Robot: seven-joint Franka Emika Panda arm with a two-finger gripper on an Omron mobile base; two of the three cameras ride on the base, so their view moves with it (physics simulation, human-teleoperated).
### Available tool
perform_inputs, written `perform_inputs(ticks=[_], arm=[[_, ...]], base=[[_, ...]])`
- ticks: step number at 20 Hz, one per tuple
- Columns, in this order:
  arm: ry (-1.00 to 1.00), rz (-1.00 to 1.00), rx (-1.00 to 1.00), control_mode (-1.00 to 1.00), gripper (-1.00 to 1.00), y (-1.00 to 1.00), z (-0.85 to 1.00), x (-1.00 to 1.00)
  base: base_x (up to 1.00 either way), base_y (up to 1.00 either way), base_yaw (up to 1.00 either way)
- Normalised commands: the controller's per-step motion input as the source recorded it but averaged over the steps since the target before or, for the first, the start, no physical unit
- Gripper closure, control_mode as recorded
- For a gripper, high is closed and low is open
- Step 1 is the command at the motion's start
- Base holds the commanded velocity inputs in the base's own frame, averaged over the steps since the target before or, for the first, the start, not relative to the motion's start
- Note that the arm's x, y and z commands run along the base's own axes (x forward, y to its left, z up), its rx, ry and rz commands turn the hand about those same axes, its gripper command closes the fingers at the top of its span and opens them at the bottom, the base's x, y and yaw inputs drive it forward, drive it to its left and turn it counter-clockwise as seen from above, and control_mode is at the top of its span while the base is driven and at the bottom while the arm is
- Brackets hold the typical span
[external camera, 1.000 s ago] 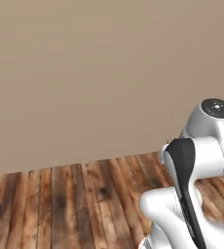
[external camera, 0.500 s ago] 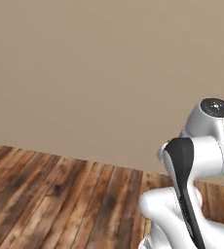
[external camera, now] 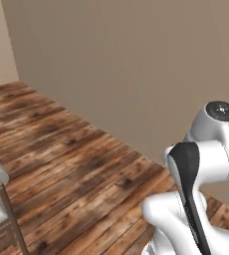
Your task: Retrieve the butter from the fridge and place it on a plate on the dining table. Then retrieve the butter knife by the fridge and place it near the plate.
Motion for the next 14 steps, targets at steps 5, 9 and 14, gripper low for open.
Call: perform_inputs(ticks=[5, 9, 14], arm=[[0.0, 0.0, 0.0, 1.0, 1.0, 0.0, 0.0, 0.0], [0.0, 0.0, 0.0, 1.0, 1.0, 0.0, 0.0, 0.0], [0.0, 0.0, 0.0, 1.0, 1.0, 0.0, 0.0, 0.0]], base=[[0.65, -0.01, 0.86], [0.61, -0.1, 0.84], [0.65, -0.06, 0.82]])
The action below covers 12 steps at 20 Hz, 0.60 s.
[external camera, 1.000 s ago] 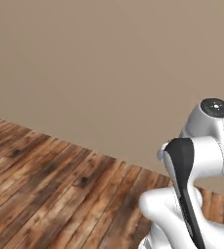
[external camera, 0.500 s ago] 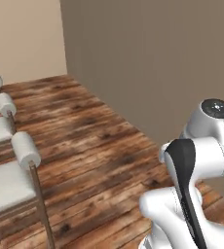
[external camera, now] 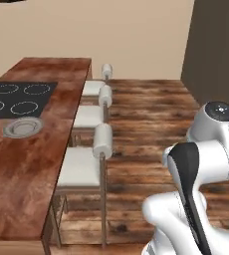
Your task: Retrieve the butter from the fridge and place it on a plate on the dining table. Then retrieve the butter knife by the fridge and place it near the plate.
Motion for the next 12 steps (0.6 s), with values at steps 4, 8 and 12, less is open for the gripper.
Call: perform_inputs(ticks=[4, 8, 12], arm=[[0.0, 0.0, 0.0, 1.0, 1.0, 0.0, 0.0, 0.0], [0.0, 0.0, 0.0, 1.0, 1.0, 0.0, 0.0, 0.0], [0.0, 0.0, 0.0, 1.0, 1.0, 0.0, 0.0, 0.0]], base=[[0.66, -0.11, 0.81], [0.6, -0.41, 0.71], [0.19, -0.57, 0.72]])
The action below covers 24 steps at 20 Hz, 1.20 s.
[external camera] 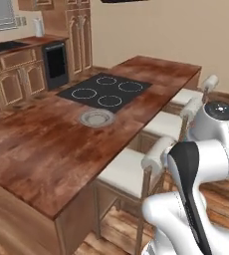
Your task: Retrieve the butter from the fridge and place it on a plate on the dining table. Then retrieve the butter knife by the fridge and place it near the plate.
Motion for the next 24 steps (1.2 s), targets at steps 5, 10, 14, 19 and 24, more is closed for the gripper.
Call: perform_inputs(ticks=[5, 10, 14, 19, 24], arm=[[0.0, 0.0, 0.0, 1.0, 1.0, 0.0, 0.0, 0.0], [0.0, 0.0, 0.0, 1.0, 1.0, 0.0, 0.0, 0.0], [0.0, 0.0, 0.0, 1.0, 1.0, 0.0, 0.0, 0.0], [0.0, 0.0, 0.0, 1.0, 1.0, 0.0, 0.0, 0.0], [0.0, 0.0, 0.0, 1.0, 1.0, 0.0, 0.0, 0.0]], base=[[0.02, -0.57, 0.75], [0.01, -0.62, 0.74], [0.29, -0.99, 0.43], [0.14, -1.0, 0.29], [0.1, -1.0, 0.29]])
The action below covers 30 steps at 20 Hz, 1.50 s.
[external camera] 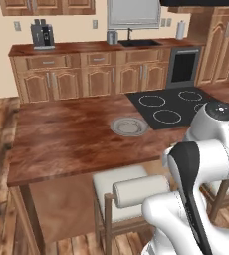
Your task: Retrieve the butter from the fridge and place it on a plate on the dining table. Then retrieve the butter knife by the fridge and place it near the plate.
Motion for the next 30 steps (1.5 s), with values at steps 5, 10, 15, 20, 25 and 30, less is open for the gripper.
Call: perform_inputs(ticks=[5, 10, 15, 20, 25, 30], arm=[[0.0, 0.0, 0.0, 1.0, 1.0, 0.0, 0.0, 0.0], [0.0, 0.0, 0.0, 1.0, 1.0, 0.0, 0.0, 0.0], [0.0, 0.0, 0.0, 1.0, 1.0, 0.0, 0.0, 0.0], [0.0, 0.0, 0.0, 1.0, 1.0, 0.0, 0.0, 0.0], [0.0, 0.0, 0.0, 1.0, 1.0, 0.0, 0.0, 0.0], [0.0, 0.0, 0.0, 1.0, 1.0, 0.0, 0.0, 0.0]], base=[[0.41, -0.8, 0.12], [0.82, -0.17, -0.1], [0.65, 0.34, -0.05], [0.8, 0.34, 0.0], [0.35, 0.12, 0.0], [0.13, 0.08, 0.01]])
